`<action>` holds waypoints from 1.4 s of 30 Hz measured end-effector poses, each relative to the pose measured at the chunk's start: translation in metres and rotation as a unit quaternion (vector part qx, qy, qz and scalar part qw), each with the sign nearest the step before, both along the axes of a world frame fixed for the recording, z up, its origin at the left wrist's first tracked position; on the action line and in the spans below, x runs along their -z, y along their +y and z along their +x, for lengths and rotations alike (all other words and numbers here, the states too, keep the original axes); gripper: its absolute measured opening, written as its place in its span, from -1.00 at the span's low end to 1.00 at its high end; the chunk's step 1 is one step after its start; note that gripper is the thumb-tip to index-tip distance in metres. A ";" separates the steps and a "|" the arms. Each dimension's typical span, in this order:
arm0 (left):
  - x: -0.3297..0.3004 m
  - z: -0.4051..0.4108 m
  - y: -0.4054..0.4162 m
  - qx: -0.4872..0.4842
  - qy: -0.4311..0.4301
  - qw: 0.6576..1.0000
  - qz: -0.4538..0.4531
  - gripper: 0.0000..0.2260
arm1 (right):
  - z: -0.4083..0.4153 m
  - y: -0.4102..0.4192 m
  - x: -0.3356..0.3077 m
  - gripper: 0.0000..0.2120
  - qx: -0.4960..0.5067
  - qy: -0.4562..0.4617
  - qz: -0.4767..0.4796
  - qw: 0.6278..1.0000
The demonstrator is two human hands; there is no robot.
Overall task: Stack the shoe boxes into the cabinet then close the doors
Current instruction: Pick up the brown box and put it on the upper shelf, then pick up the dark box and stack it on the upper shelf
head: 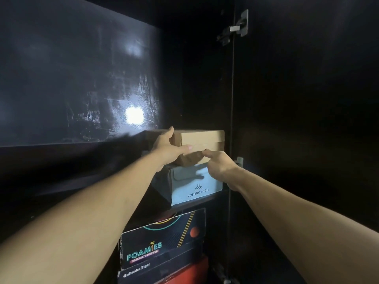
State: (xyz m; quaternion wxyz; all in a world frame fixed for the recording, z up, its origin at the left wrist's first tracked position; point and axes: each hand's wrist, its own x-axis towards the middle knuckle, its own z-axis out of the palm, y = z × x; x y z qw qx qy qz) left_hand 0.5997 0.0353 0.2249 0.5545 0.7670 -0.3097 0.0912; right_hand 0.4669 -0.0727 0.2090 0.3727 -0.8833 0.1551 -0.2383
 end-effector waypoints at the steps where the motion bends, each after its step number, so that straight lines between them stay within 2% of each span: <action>1: 0.001 0.001 -0.001 -0.005 -0.002 1.000 -0.004 -0.12 | 0.001 0.000 0.000 -0.44 -0.007 0.009 -0.008 1.000; 6: 0.001 -0.006 -0.003 -0.050 -0.037 0.998 0.021 -0.15 | 0.000 -0.003 -0.001 -0.44 -0.019 0.034 -0.010 0.999; 11: 0.000 -0.035 -0.004 -0.123 -0.109 0.984 0.068 -0.12 | -0.028 -0.016 -0.005 -0.53 0.030 0.021 0.007 0.999; 16: -0.009 -0.084 -0.009 -0.168 -0.227 0.958 0.044 -0.43 | -0.097 -0.035 -0.015 -0.64 0.063 0.058 0.022 0.996; 19: -0.010 -0.133 -0.020 -0.065 -0.205 0.975 0.057 -0.64 | -0.157 -0.042 -0.018 -0.69 0.083 0.072 0.032 0.993; 22: 0.000 -0.186 -0.037 0.106 -0.147 0.970 0.160 -0.67 | -0.220 -0.050 -0.015 -0.78 0.117 0.091 0.030 0.988; 26: 0.022 -0.275 -0.057 0.241 -0.148 0.900 0.331 -0.52 | -0.309 -0.057 -0.004 -0.82 0.154 0.147 0.020 0.977; 30: 0.050 -0.359 -0.075 0.324 -0.155 0.840 0.406 -0.50 | -0.398 -0.063 0.021 -0.80 0.190 0.174 0.055 0.965; 34: 0.094 -0.432 -0.097 0.401 -0.158 0.779 0.456 -0.44 | -0.483 -0.070 0.059 -0.75 0.241 0.207 0.093 0.944; 39: 0.155 -0.513 -0.119 0.514 -0.127 0.724 0.442 -0.69 | -0.584 -0.073 0.110 -0.74 0.323 0.229 0.158 0.905; 42: 0.188 -0.562 -0.125 0.556 -0.091 0.702 0.436 -0.59 | -0.642 -0.077 0.140 -0.74 0.377 0.239 0.183 0.876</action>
